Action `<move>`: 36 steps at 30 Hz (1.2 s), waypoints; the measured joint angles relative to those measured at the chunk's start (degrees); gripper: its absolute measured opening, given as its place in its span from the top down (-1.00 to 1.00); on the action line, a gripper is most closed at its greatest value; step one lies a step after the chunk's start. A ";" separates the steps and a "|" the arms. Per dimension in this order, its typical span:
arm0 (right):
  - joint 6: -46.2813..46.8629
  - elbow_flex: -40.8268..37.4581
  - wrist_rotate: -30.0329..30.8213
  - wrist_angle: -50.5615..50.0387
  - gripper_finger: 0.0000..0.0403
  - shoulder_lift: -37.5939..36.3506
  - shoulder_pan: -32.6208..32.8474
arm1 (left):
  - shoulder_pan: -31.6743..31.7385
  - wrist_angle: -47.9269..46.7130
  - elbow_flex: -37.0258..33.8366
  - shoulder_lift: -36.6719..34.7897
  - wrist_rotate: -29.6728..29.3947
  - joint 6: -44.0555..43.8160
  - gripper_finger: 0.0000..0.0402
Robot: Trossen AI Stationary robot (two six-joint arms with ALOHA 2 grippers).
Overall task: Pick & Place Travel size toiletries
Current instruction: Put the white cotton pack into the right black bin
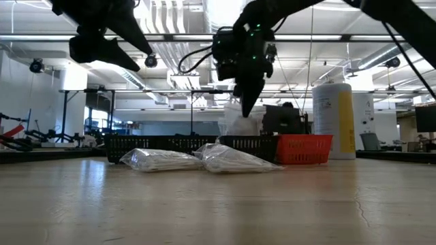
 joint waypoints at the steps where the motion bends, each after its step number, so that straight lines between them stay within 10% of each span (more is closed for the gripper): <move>1: -0.02 1.06 0.12 -0.36 0.96 1.08 -0.15 | 0.00 -0.02 -0.02 0.00 -0.15 -0.22 -0.31; 19: 0.25 5.49 4.96 -0.04 0.94 6.07 -0.77 | 0.00 0.00 -0.04 0.01 -1.03 -2.90 -0.31; 36: 1.76 5.70 7.66 0.15 0.27 5.76 -0.32 | 0.00 0.03 -0.04 0.02 -1.06 -3.09 -0.31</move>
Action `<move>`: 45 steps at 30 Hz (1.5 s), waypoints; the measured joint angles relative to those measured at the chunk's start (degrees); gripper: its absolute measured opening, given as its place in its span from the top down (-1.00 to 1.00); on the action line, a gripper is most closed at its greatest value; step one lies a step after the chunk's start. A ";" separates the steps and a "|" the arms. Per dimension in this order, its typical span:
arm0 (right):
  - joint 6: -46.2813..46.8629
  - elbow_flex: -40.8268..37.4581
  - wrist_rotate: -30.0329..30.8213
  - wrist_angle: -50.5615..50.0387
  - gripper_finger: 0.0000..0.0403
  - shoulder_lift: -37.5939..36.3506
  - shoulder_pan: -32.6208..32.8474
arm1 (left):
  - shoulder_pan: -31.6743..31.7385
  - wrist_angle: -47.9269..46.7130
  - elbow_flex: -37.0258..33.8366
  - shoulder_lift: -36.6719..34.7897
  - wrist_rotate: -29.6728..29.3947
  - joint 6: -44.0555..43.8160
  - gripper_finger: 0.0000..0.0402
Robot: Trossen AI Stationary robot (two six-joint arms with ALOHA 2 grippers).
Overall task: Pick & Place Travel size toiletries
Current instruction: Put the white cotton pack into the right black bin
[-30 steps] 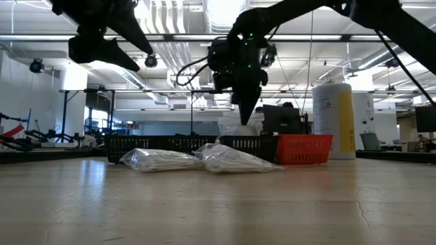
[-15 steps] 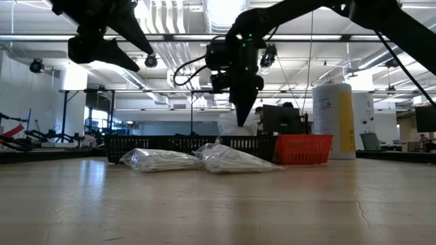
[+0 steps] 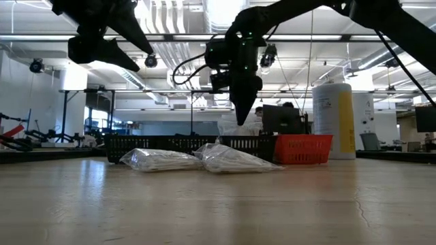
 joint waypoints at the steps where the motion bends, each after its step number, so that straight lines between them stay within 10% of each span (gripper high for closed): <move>1: -0.01 0.23 0.12 0.08 0.25 -0.15 0.11 | 0.00 0.00 0.00 0.00 0.00 -0.02 -0.31; 31: 26.67 -0.79 -7.28 -1.23 -0.01 -7.62 10.34 | 0.00 1.04 -2.19 0.02 5.52 -0.44 -0.31; 45: 50.10 -32.31 -8.54 14.27 0.10 -20.93 21.02 | -3.51 14.37 -9.23 0.04 10.80 -0.25 -0.31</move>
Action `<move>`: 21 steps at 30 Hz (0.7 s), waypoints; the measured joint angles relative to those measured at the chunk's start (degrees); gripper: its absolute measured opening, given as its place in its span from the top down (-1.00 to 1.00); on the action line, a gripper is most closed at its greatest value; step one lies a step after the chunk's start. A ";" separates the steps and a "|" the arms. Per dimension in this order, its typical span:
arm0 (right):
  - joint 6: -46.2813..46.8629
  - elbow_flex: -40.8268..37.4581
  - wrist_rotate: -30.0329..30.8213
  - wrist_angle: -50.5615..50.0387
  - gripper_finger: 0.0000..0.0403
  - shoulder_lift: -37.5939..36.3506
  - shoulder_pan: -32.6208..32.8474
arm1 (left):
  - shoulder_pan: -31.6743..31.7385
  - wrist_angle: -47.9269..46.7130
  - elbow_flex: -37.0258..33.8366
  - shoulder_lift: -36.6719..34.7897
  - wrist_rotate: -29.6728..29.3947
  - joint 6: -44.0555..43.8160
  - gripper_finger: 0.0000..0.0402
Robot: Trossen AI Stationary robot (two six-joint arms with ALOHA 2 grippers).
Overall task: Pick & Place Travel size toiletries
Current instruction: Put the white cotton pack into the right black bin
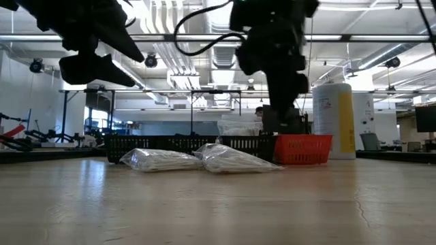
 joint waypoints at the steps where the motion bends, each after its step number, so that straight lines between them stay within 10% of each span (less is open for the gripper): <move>1: 2.82 -2.96 -0.76 2.79 0.09 -1.81 0.55 | -0.35 0.51 -0.35 0.02 0.26 0.14 -0.31; 11: 32.23 -27.98 -1.60 29.47 -0.04 -15.56 2.27 | -2.00 4.38 0.69 3.32 2.29 6.89 -0.31; 21: 33.70 -35.91 -2.06 36.33 -0.04 -16.16 2.58 | 0.63 6.72 11.67 20.90 3.50 13.11 -0.27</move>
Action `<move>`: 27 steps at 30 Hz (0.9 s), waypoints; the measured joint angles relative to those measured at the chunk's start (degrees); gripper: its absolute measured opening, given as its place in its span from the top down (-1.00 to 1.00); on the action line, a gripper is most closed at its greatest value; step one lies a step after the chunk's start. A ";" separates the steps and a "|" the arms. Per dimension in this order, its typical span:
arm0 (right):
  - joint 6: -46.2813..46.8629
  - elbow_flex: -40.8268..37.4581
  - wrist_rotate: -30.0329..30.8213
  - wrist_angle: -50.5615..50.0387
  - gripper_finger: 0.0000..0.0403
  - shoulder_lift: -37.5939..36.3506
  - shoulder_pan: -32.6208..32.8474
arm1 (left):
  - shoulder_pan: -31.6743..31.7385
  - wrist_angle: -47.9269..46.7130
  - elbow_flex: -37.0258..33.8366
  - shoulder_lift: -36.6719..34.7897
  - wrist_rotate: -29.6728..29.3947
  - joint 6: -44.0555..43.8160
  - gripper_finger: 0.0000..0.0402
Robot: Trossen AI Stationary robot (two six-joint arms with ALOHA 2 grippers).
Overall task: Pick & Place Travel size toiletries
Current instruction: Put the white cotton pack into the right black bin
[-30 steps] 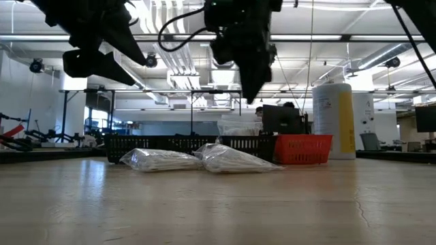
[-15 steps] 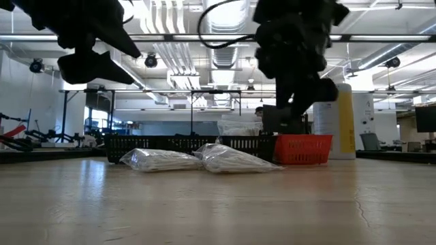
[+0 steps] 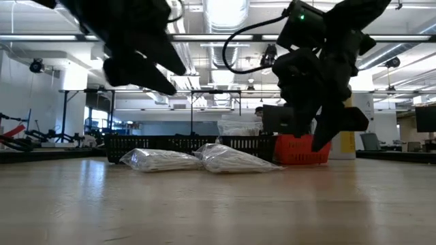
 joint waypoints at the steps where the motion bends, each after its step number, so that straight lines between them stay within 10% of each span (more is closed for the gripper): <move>1: -0.42 -0.20 -0.02 0.41 -0.03 0.00 0.09 | 0.57 -0.28 1.36 1.83 0.70 1.04 -0.25; 14: -1.95 -2.11 6.34 8.61 0.17 0.53 3.25 | 7.49 -5.63 11.31 15.64 14.02 9.39 0.38; 27: 9.54 -10.58 7.85 26.89 0.39 0.87 3.34 | 10.63 -3.17 10.98 19.03 14.35 16.32 0.98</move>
